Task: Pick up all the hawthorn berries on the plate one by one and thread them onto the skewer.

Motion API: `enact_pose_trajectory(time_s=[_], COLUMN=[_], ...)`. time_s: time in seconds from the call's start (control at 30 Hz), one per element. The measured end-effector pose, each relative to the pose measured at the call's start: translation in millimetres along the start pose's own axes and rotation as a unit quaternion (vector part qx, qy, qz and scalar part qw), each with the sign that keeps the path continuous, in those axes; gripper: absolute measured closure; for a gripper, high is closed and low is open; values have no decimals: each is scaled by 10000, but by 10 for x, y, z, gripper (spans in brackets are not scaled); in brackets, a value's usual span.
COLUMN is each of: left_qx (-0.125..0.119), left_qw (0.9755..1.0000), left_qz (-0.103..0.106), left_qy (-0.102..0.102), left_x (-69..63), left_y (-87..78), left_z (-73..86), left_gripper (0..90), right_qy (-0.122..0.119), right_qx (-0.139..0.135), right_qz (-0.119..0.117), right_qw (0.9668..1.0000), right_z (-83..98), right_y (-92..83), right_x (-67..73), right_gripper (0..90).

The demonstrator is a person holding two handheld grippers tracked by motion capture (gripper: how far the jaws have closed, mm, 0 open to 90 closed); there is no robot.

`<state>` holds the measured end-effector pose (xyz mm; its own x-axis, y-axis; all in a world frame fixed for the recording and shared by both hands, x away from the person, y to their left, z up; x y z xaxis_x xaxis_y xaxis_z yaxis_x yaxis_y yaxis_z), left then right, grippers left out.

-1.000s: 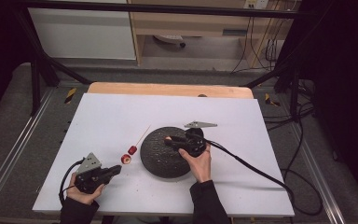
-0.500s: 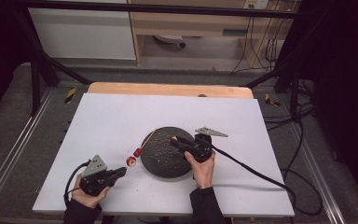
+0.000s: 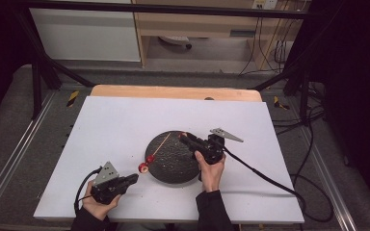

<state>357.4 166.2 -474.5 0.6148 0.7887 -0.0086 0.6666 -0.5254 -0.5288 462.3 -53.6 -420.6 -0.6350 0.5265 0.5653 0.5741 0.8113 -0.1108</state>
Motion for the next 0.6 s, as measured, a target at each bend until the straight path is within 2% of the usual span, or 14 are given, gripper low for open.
enact_pose_trajectory(time_s=[0.23,0.6], left_qx=[-65,-175], left_qw=[10000,9998], left_qz=[26,54], left_qy=[-22,-96], left_x=[-77,-166], left_y=[31,81], left_z=[-21,-62], left_gripper=[883,883], right_qy=[104,302], right_qx=[-337,-807], right_qz=[3,-36], right_qw=[9994,9963], right_z=[-87,-180], right_y=[-29,-14], right_x=[-21,-34], right_gripper=[635,635])
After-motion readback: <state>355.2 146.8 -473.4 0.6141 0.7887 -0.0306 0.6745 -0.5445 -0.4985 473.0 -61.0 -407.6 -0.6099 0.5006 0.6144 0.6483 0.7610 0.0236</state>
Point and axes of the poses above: each handheld gripper's, and its own axes: y roughly forward along the jaws, z roughly out of its underside, x roughly to its left, the point moved 8 cm from there along y, roughly forward along the jaws, and after that the axes turned 9 degrees about -z, right-handed, at the moved point
